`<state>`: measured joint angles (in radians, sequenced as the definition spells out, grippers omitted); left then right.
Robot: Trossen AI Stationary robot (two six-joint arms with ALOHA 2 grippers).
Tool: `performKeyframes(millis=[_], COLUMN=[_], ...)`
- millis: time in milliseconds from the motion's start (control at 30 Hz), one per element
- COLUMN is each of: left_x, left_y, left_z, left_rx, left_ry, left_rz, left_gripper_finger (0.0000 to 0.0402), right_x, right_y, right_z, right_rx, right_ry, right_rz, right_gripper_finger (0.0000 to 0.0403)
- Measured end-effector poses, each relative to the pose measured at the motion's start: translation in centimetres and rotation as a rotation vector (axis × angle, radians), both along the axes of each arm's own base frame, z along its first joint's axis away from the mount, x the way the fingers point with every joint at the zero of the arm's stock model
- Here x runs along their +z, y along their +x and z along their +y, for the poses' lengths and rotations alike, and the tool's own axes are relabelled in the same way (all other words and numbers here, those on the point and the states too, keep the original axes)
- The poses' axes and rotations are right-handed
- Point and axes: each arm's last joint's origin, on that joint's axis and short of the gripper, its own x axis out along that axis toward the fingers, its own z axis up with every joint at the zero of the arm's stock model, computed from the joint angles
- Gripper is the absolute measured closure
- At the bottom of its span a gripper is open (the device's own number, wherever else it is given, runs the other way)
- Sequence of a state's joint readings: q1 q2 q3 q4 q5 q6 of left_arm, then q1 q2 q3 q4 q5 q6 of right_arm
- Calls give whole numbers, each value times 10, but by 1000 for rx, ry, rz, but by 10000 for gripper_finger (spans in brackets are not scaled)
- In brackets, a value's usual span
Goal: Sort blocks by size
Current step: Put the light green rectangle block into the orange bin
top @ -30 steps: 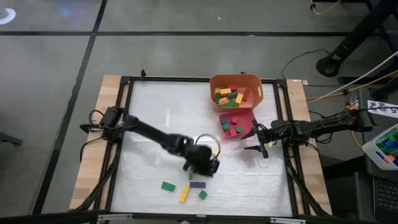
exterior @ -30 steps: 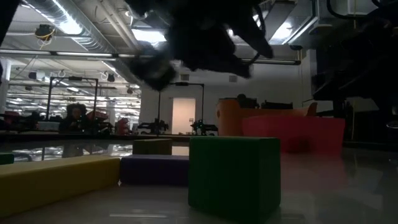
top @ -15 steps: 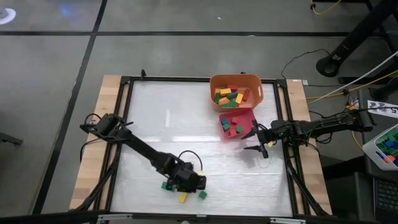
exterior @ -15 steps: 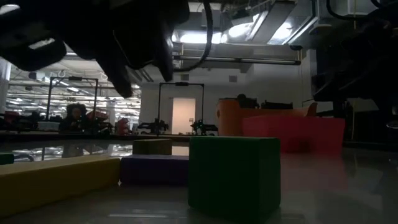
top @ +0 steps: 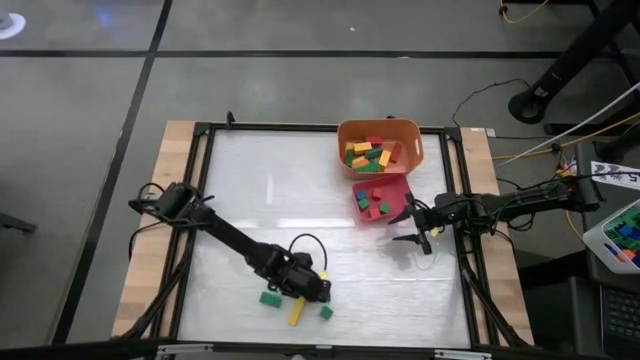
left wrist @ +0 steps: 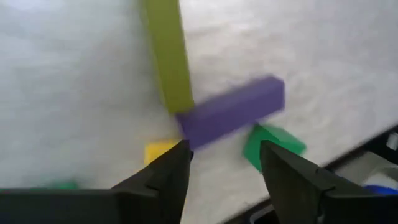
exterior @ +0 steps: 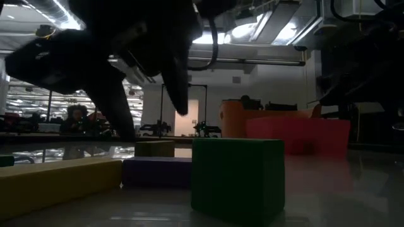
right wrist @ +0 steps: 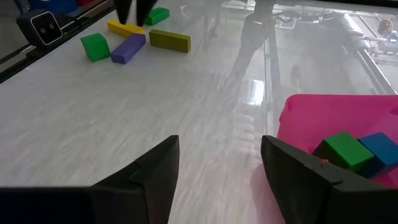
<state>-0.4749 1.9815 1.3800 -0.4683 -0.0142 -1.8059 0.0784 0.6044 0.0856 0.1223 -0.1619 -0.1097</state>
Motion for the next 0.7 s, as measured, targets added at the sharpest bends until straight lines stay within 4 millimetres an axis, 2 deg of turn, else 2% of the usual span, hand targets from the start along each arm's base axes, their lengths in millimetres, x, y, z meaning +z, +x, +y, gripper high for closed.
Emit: performKeyframes(millis=[367,700], left_x=[-1,-1], left_y=[8,8], left_z=[22,21], left_rx=[30,10], left_ry=[22,-110], left_rz=[21,78], left_gripper_finger=[212,210], right_x=[-1,-1], right_y=[0,-1], right_z=[0,0], right_rx=[0,0], right_ry=[-1,-1], right_rz=[6,14], right_gripper_finger=[175,175])
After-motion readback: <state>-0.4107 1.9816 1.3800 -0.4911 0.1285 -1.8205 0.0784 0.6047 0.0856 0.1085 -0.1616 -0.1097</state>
